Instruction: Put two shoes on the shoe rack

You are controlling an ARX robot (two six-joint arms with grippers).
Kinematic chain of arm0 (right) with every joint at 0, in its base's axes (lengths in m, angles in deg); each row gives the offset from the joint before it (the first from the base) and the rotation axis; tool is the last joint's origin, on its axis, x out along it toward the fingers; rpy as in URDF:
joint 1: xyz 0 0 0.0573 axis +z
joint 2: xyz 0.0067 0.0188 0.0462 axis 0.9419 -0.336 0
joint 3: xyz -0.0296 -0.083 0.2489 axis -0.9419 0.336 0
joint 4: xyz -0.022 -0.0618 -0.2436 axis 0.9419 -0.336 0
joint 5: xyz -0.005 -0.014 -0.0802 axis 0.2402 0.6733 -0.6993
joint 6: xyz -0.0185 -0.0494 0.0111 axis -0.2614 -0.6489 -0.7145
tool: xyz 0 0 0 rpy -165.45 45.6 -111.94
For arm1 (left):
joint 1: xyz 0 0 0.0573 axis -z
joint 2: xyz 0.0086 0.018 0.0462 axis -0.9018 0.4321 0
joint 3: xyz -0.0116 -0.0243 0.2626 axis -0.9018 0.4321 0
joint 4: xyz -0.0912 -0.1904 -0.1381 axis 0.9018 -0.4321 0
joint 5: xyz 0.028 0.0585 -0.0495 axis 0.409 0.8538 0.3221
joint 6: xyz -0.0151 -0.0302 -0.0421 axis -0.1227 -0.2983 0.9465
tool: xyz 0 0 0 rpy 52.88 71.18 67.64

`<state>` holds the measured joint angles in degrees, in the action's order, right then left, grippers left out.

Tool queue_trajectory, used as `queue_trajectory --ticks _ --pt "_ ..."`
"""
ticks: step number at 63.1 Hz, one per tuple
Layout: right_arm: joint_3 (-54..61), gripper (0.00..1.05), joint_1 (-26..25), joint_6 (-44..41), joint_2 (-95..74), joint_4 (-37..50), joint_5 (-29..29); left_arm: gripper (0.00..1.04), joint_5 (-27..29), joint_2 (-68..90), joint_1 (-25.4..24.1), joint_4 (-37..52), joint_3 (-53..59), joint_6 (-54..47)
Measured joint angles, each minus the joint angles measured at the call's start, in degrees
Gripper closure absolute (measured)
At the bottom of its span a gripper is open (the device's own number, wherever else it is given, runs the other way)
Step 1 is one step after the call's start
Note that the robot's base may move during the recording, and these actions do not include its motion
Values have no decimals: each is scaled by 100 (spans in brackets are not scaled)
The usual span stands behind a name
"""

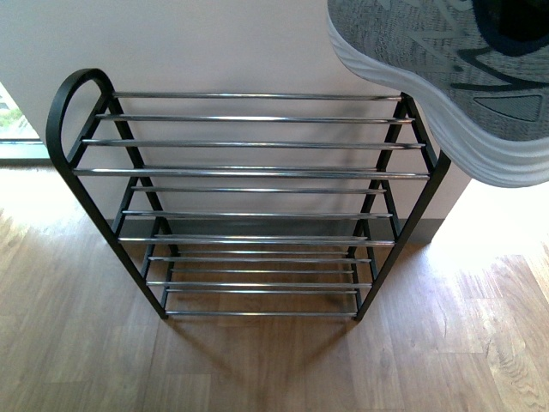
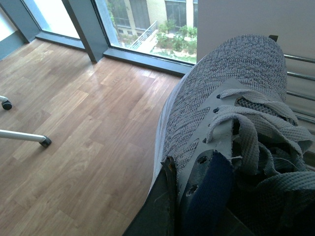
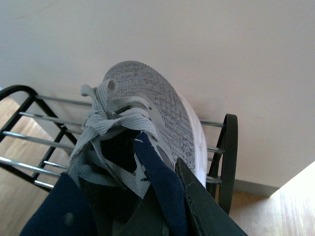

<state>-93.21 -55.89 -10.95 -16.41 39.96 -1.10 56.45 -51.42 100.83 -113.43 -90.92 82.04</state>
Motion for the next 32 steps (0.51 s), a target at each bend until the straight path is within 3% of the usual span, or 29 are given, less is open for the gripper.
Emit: queue_trajectory --ticks 18,32 --pt "-1099 104 310 706 -1266 -258 -1154 104 0 0 0 0 0 -2" --pt "-1788 104 463 1235 -1987 -549 -1683 104 0 0 0 -2 0 0"
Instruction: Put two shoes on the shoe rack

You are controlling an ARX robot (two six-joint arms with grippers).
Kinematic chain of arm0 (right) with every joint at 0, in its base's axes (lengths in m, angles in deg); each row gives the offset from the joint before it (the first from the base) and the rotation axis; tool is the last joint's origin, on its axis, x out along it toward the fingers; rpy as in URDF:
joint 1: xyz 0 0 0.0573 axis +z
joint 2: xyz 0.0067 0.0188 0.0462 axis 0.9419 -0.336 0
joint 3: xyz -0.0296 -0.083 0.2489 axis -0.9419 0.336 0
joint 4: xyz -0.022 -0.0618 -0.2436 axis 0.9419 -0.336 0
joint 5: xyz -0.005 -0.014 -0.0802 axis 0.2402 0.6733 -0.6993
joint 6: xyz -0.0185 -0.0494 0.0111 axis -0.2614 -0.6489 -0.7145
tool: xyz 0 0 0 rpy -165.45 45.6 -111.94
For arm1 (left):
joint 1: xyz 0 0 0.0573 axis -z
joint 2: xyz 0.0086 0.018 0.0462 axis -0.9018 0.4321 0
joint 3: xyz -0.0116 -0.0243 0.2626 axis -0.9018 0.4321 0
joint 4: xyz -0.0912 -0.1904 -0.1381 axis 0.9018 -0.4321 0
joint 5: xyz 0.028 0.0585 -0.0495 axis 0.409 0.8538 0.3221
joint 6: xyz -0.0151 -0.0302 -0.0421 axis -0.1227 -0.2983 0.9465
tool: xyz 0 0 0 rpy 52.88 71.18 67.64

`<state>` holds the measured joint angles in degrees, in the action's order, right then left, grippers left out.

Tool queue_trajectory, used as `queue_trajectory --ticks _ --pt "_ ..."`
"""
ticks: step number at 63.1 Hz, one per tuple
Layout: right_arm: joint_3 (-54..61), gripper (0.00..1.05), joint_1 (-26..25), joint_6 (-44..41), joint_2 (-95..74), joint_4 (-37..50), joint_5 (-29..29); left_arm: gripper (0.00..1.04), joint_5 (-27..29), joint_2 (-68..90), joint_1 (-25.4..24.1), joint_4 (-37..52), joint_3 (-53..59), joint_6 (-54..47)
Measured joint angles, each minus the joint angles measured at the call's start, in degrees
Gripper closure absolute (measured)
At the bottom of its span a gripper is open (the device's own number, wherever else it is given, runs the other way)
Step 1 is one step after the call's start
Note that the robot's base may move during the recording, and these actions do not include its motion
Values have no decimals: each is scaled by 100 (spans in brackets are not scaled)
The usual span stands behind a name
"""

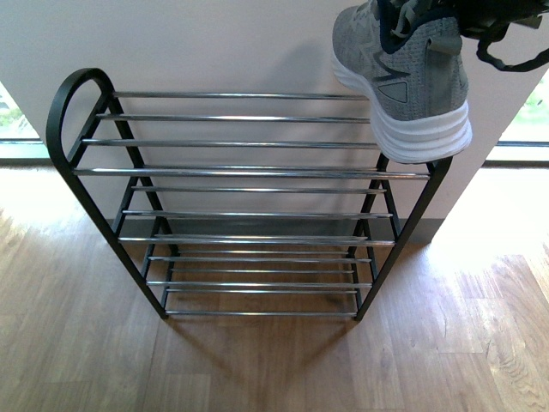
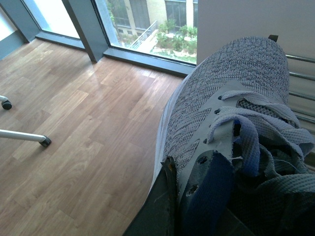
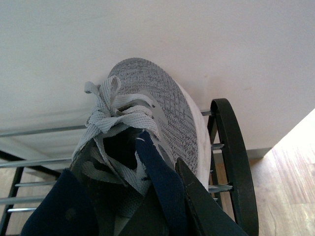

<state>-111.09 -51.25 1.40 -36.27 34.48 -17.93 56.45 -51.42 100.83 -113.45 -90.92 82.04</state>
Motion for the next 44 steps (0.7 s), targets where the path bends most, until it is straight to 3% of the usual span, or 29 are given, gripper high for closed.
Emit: queue_trajectory --ticks 27,44 --pt "-402 104 -28 1244 -1025 -50 -662 104 -2 0 0 0 0 0" --pt "-660 104 -382 1403 -1405 173 -498 104 -2 0 0 0 0 0"
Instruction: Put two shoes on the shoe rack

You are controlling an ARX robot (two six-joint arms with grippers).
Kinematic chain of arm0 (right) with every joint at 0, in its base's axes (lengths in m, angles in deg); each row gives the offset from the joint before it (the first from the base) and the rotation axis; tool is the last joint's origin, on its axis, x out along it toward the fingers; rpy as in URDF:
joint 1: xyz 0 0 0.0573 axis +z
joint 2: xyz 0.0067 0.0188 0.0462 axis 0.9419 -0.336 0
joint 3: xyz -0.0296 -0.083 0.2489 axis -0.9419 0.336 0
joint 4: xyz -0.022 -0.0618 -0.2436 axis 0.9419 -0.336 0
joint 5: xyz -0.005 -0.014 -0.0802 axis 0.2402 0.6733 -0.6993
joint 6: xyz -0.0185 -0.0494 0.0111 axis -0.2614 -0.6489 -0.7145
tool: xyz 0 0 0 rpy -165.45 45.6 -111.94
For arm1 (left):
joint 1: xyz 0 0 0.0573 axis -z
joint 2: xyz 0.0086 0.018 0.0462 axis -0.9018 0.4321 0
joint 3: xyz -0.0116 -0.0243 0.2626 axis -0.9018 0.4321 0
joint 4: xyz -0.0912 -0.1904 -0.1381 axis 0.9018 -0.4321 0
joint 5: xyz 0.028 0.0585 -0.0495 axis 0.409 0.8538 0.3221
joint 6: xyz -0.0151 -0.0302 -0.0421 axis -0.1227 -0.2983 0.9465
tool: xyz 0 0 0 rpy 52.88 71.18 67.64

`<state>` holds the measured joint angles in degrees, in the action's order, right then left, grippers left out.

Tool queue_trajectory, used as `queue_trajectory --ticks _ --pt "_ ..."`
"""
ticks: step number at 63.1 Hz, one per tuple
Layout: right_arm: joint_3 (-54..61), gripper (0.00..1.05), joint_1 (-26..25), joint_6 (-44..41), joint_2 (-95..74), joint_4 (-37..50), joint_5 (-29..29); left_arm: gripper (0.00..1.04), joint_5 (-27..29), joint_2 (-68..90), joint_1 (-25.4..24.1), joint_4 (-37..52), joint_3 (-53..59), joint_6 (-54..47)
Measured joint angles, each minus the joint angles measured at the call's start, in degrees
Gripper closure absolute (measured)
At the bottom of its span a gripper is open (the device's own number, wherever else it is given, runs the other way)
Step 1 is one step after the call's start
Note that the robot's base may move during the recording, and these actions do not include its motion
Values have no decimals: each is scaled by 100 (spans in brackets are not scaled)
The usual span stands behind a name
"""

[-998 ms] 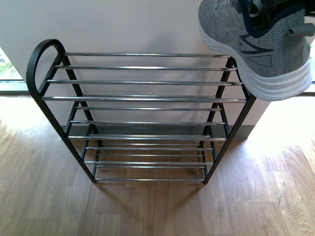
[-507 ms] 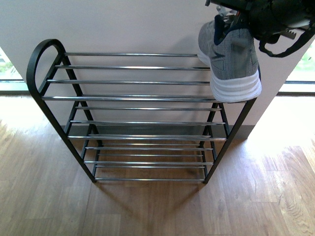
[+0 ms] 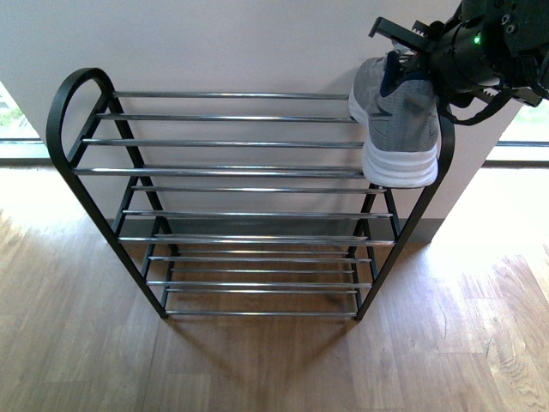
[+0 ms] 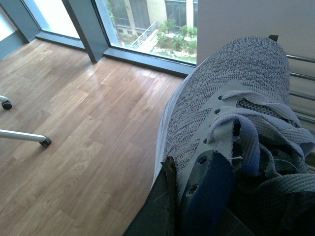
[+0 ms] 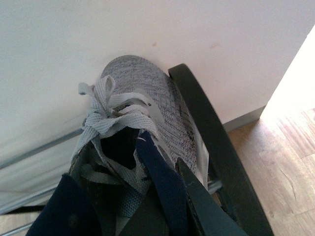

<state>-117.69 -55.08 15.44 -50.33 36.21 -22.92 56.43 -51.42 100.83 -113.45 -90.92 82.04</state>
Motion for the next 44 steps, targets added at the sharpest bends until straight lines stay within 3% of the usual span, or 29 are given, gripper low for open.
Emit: queue_trajectory --ticks 25,33,39,44 --pt "-17 103 -308 -133 -39 90 181 104 2 0 0 0 0 0" --pt "-4 84 -345 -68 15 -157 361 104 2 0 0 2 0 -2" --pt "74 61 -396 109 160 -341 586 104 2 0 0 0 2 0" --pt "79 49 -422 223 295 -483 595 104 2 0 0 2 0 0"
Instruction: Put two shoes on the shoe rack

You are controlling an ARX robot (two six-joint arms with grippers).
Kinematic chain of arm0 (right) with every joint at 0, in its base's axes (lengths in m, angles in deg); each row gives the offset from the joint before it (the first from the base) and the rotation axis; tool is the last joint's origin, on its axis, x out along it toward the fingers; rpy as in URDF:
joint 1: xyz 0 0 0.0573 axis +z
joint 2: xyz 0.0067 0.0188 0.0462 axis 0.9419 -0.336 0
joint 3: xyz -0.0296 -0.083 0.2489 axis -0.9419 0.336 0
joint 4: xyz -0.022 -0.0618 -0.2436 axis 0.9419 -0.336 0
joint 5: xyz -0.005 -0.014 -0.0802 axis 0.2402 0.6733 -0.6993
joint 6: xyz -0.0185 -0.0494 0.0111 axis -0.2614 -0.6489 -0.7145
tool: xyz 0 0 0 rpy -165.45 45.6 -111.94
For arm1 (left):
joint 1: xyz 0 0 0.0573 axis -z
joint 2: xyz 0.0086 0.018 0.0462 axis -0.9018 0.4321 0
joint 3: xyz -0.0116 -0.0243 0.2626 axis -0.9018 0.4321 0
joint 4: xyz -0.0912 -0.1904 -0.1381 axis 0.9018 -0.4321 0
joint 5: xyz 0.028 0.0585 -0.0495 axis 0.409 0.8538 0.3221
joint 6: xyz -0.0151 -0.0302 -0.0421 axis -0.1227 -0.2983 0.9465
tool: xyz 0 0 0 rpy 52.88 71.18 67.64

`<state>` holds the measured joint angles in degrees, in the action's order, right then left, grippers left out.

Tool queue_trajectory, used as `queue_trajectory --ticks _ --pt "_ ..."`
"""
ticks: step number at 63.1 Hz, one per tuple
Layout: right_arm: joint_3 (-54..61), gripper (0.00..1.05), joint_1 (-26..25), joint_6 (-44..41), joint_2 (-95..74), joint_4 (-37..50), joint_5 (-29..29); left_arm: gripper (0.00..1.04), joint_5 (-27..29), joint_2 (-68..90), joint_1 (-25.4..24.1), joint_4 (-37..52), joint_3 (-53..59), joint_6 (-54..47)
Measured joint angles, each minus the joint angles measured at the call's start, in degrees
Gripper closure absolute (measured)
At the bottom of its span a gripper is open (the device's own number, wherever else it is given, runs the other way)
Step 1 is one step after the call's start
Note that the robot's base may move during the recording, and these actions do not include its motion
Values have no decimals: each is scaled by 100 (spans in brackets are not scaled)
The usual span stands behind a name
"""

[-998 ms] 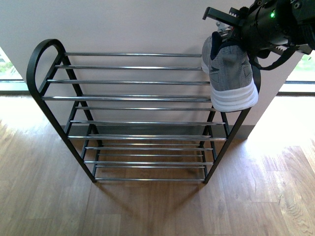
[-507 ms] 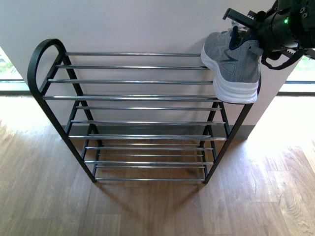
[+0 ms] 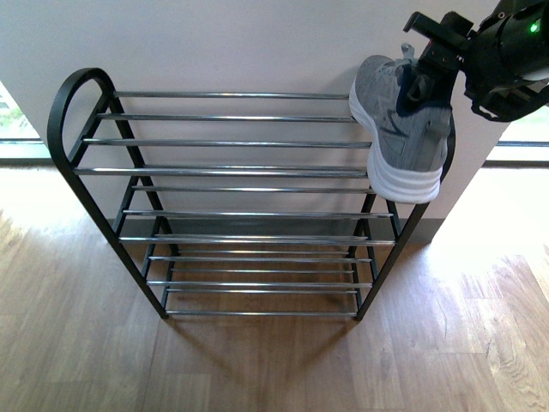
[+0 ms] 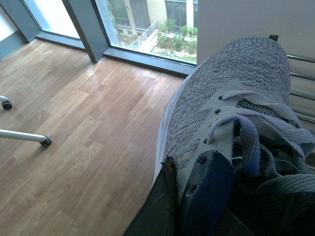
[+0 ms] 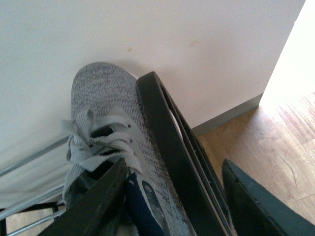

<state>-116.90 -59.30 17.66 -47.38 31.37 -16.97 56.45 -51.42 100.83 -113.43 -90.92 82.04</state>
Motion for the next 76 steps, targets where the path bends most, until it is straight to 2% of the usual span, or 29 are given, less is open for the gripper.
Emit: queue_trajectory --ticks 12,16,27,38,44,49,55,59,60,63,65,68,76 --pt "-2 16 -68 109 396 -514 118 104 0 0 0 -2 0 -2" --pt "-2 8 -92 101 474 -691 186 104 -2 0 0 0 0 0" --pt "175 9 -216 -361 870 -599 214 104 0 0 0 -2 0 0" --pt "833 9 -417 -1945 1622 323 87 104 0 0 0 -2 0 0" --pt "1353 9 -605 -2957 2098 754 308 104 0 0 0 0 0 0" --pt "1611 9 -684 -3486 2304 885 341 104 0 0 0 -2 0 0" --pt "1661 9 -728 -3740 2330 914 365 104 0 0 0 -2 0 0" --pt "1943 16 -772 -3650 2295 1757 828 104 -2 0 0 -2 0 0" --pt "2146 20 -780 -3604 2295 2260 1047 104 -2 0 0 -2 0 0" --pt "2461 27 -789 -3576 2330 2879 1172 104 0 0 0 -2 0 0" --pt "2857 35 -791 -3523 2459 3442 1257 104 0 0 0 -2 0 0" --pt "3235 43 -804 -3493 2680 3801 1298 104 0 0 0 0 0 0" --pt "3856 62 -977 -3473 3189 4061 1502 104 0 0 0 0 0 0"
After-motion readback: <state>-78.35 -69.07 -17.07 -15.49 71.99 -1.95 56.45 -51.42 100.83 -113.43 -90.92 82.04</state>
